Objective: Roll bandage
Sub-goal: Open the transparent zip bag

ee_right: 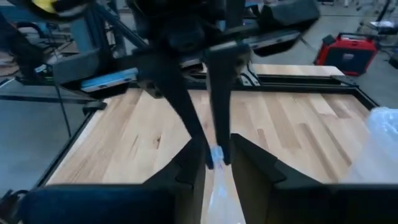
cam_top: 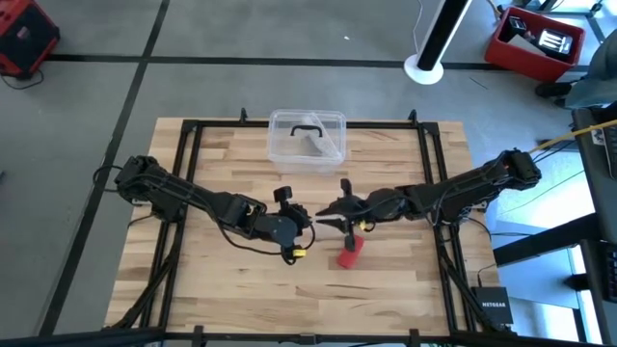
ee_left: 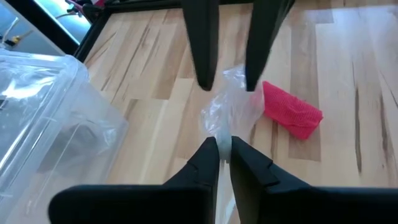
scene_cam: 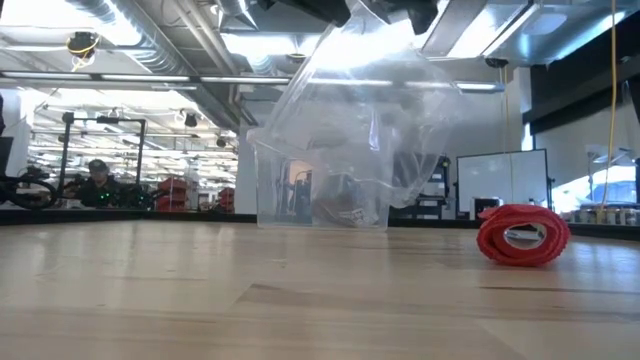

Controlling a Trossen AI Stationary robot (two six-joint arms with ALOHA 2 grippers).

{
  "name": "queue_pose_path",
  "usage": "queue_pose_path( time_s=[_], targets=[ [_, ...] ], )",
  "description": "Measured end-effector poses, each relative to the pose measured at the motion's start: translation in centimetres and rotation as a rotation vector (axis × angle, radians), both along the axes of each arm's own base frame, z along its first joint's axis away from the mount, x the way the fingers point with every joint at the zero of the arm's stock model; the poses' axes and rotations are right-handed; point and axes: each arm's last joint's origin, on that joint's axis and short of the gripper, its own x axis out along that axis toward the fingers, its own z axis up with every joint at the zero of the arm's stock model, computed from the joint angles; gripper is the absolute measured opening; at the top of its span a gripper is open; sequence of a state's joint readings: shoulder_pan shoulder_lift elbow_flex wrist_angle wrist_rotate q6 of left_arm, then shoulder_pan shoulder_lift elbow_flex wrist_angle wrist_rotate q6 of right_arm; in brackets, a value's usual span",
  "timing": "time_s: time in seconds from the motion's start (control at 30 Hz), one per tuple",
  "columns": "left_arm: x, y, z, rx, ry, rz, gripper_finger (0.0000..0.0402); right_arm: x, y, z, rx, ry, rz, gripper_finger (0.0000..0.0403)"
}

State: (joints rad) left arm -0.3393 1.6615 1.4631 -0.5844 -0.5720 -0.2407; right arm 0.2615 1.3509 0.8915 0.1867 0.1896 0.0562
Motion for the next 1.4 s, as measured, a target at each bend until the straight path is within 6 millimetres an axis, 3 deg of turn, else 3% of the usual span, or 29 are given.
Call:
queue_pose_path(
  time_s=[0.2, 0.43, 0.67, 1.4],
  targets=[
    [0.0, 0.0, 0.0, -0.01, -0.005, 0.008, 0.0027, 0.9, 0.2, -1.3, -0.025, 0.034, 0.002, 0.0072],
    [0.0, 0.0, 0.0, -0.01, -0.006, 0.008, 0.0028, 1.4, 0.3, -1.5, -0.065, 0.004, 0.005, 0.007],
    [0.0, 0.0, 0.0, -0.01, -0.006, 0.009, 0.0029, 1.4, 0.2, -1.5, -0.126, 0.004, -0.023, 0.0009],
    [-0.8, 0.1, -0.6, -0.057, 0.064, 0.068, 0.0029, 1.2, -0.4, -1.5, -0.359, 0.022, -0.234, 0.0001]
  ],
)
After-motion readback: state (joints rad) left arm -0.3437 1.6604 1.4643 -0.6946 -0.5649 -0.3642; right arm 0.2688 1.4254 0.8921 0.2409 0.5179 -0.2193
